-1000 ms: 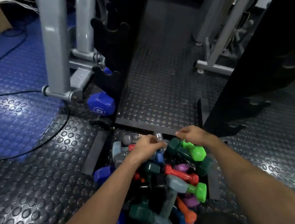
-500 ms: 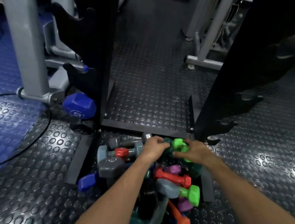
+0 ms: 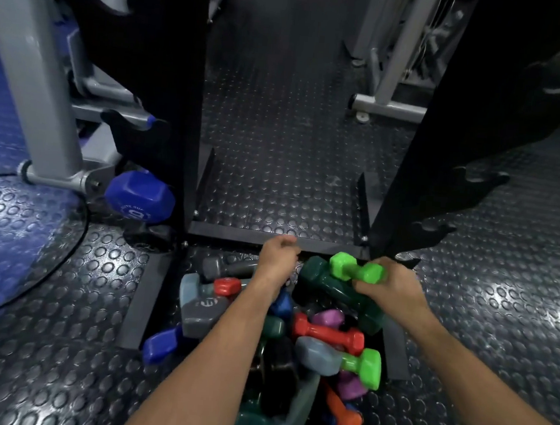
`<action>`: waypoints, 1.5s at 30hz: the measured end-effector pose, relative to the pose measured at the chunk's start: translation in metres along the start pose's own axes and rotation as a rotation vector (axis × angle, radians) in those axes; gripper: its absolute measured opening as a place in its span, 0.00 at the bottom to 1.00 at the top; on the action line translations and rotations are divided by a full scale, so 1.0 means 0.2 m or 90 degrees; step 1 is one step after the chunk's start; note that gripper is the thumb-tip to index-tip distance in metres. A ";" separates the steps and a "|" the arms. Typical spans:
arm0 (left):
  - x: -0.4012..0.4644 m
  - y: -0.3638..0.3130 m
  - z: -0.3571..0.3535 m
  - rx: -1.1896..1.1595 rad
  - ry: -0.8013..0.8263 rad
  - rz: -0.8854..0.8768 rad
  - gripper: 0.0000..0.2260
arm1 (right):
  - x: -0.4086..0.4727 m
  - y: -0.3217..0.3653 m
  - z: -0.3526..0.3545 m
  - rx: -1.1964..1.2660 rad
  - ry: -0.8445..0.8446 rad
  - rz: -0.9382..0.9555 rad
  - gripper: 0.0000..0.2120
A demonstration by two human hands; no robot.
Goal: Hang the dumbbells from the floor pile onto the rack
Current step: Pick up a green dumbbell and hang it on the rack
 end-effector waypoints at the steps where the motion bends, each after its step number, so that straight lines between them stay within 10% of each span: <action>1: 0.01 0.00 0.02 -0.011 -0.005 0.000 0.13 | -0.03 -0.01 0.02 0.037 0.003 0.000 0.18; 12: 0.04 0.01 0.06 -0.021 -0.032 -0.006 0.14 | -0.28 -0.08 -0.09 0.103 0.220 0.169 0.23; 24: 0.04 0.05 -0.10 0.217 0.067 -0.072 0.14 | -0.18 -0.25 -0.11 -0.178 0.107 0.302 0.20; 28: 0.03 -0.01 -0.21 0.399 0.136 -0.122 0.11 | -0.14 -0.30 -0.07 0.076 -0.069 0.046 0.13; 33: 0.09 0.02 -0.33 0.575 0.216 -0.085 0.20 | -0.10 -0.34 -0.15 0.168 0.106 -0.310 0.34; 45: 0.11 0.06 -0.34 0.493 0.173 -0.075 0.16 | 0.00 -0.35 -0.27 0.421 0.104 -0.322 0.23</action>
Point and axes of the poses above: each hand's wrist, its own x-axis towards the middle knuckle, its own z-axis out of the back of the hand, y = z × x, the point moved 1 cm from there along x, towards the middle knuckle, and after that the axes turned 13 degrees about -z, right-handed, at the moved point
